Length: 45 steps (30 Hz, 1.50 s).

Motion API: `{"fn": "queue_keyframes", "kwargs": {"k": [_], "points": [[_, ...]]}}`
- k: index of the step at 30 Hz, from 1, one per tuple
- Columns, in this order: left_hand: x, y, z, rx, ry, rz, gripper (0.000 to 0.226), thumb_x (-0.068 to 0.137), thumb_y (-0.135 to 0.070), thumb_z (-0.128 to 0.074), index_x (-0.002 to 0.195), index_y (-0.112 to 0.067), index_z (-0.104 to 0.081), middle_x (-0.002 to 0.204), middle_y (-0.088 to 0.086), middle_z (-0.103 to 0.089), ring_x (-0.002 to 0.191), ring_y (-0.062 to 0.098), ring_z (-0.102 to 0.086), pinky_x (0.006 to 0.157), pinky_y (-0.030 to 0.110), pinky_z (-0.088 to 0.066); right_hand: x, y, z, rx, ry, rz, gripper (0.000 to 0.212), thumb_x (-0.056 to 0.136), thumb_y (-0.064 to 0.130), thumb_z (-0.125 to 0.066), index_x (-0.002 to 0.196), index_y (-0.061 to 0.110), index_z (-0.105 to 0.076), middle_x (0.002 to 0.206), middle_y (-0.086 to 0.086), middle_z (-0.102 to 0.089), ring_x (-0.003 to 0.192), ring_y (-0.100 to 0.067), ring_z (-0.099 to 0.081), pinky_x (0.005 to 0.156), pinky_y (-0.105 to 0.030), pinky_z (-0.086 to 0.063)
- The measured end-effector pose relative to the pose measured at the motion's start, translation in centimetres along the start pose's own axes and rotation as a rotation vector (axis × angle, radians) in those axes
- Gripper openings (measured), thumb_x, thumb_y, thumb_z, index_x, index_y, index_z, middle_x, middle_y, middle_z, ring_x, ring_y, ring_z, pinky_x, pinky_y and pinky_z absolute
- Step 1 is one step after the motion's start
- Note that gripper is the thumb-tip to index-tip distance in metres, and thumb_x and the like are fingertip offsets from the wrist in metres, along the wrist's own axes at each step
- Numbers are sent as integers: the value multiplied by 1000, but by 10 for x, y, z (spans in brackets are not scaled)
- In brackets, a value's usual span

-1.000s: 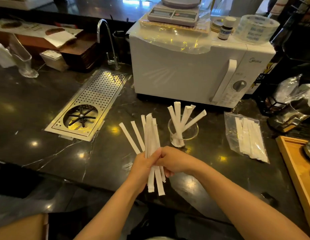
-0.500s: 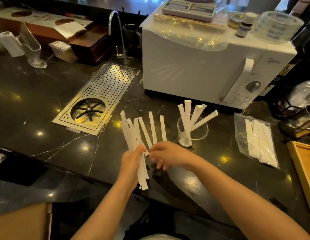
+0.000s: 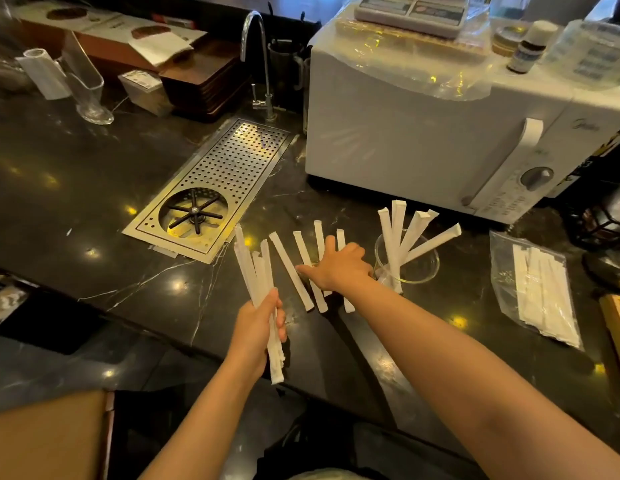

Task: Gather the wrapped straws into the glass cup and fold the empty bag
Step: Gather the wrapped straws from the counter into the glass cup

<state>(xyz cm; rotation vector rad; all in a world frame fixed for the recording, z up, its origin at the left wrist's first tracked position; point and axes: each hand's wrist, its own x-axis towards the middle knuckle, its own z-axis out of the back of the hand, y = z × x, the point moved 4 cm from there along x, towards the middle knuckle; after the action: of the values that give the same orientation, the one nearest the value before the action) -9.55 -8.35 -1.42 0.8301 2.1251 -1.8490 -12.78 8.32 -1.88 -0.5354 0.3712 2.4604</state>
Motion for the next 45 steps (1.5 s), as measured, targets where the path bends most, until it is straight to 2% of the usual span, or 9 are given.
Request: {"fn": "queue_keyframes", "kwargs": {"k": [5,15,22,25,32,35,37,40,45], "points": [[-1,1,8,22,-24,20,27,91,-27,-45,69,-11,-49,36,-6,-43,31,8,-38,36,20,-37,2,17,-4,-118,-60,66,91,72,77,-35,141,25,-7,142,-23,-27,129,-41,-29,92,-52,-41],[0,-2,21,6,-57,13,29,91,-28,-44,67,-12,-47,34,-7,-40,30,6,-35,34,18,-34,-8,40,-5,-81,-174,200,60,83,41,-55,123,1,-34,126,-18,-45,114,-32,-47,90,-39,-42],[3,0,18,-10,-54,14,27,91,-27,-45,68,-13,-46,35,-8,-39,30,6,-34,34,18,-33,-12,38,-1,-36,-86,221,27,88,6,-47,114,-1,-43,120,-19,-54,106,-32,-56,78,-35,-45],[4,1,14,1,-50,9,27,91,-27,-45,67,-14,-45,35,-9,-39,31,6,-35,35,18,-33,-17,35,-1,-49,-50,233,25,88,3,-46,112,0,-48,116,-16,-59,103,-31,-58,70,-32,-39],[4,5,4,-13,-11,-13,18,89,-24,-50,76,-17,-41,37,-10,-33,32,4,-31,34,16,-31,-31,29,-10,-133,125,317,26,87,5,-49,112,-2,-53,114,-18,-60,100,-32,-59,72,-33,-44],[4,7,-1,-11,25,-23,19,88,-23,-52,74,-18,-41,38,-11,-32,33,3,-29,33,15,-29,-38,20,-7,-26,222,319,30,89,14,-49,112,-5,-51,111,-20,-60,87,-29,-60,69,-32,-49],[4,6,-5,34,58,-42,22,86,-24,-55,70,-18,-42,37,-11,-33,34,3,-29,34,16,-30,-45,12,-1,135,272,301,30,90,16,-46,112,-4,-49,100,-20,-59,72,-25,-59,59,-28,-49],[3,3,-14,101,140,-88,24,82,-19,-61,64,-18,-44,38,-11,-36,35,4,-30,36,17,-30,-58,4,13,367,290,318,16,88,14,-44,95,2,-51,79,-13,-56,61,-21,-55,56,-28,-48],[-5,-3,-42,138,308,-128,24,72,-5,-68,78,-15,-47,48,-7,-40,41,6,-36,39,19,-32,-83,-21,40,607,274,341,8,83,11,-50,88,8,-56,64,-2,-54,48,-8,-51,45,-17,-43]]}}
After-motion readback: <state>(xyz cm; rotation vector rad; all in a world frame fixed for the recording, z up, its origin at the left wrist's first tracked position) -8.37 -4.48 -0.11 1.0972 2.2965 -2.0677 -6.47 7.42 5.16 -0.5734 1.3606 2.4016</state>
